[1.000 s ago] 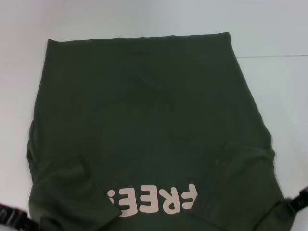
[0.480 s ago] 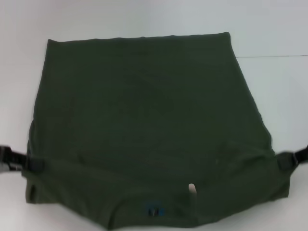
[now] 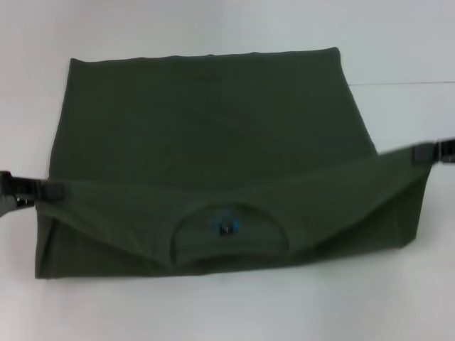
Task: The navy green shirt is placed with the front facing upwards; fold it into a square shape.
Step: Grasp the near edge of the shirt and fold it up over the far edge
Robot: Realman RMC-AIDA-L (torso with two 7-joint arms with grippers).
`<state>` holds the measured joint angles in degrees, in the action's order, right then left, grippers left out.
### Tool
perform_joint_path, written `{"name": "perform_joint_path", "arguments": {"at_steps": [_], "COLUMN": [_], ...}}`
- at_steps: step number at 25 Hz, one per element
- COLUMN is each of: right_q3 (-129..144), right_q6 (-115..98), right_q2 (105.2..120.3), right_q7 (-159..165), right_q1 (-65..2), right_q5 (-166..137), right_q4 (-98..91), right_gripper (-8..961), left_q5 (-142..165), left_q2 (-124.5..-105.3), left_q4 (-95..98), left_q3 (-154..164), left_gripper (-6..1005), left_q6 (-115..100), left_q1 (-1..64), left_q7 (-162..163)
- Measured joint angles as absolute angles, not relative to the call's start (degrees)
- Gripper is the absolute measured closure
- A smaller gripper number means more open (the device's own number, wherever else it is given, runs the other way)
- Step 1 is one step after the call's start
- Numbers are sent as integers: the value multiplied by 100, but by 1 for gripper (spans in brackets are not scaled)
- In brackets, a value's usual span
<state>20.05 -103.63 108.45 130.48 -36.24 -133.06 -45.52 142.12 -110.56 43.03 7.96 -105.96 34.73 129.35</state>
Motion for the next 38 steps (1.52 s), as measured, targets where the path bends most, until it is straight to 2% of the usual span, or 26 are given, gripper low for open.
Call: {"name": "perform_joint_path", "arguments": {"at_steps": [5,15,23,27,38], "right_q3": [2021,2038,2050,2072,2235], "right_q6": [-9818,-8498,-7877,-7514,-6896], "right_q2": [10993,11548,11847,11924,11942], "right_q7": [12943,12319,12047,11859,11621], "right_q1": [-3459,-3318,-3304,-3304,-3373], "right_q5": [-12682,-12615,-12609,-12604,-12602], "right_q4": [-4544,-4510,-4461,-4416,-3981], "right_gripper": [906,898,892,889,880], "left_q5": [13764,12894,12576,12564,12430], "left_q2": [-11186,-11739,-11894,-12005,-12276], "left_q4": [4261,4093,3581,3519,3416], "left_q3": [804,840,905,920,933], "left_gripper": [872,868,864,862,858], "left_q6": [-10192,-8832,-7928,-7438,-6577], "left_q1": [3322,3170,3395,3461,3551], "left_q7": [12824,11977,11287,11113,10676]}}
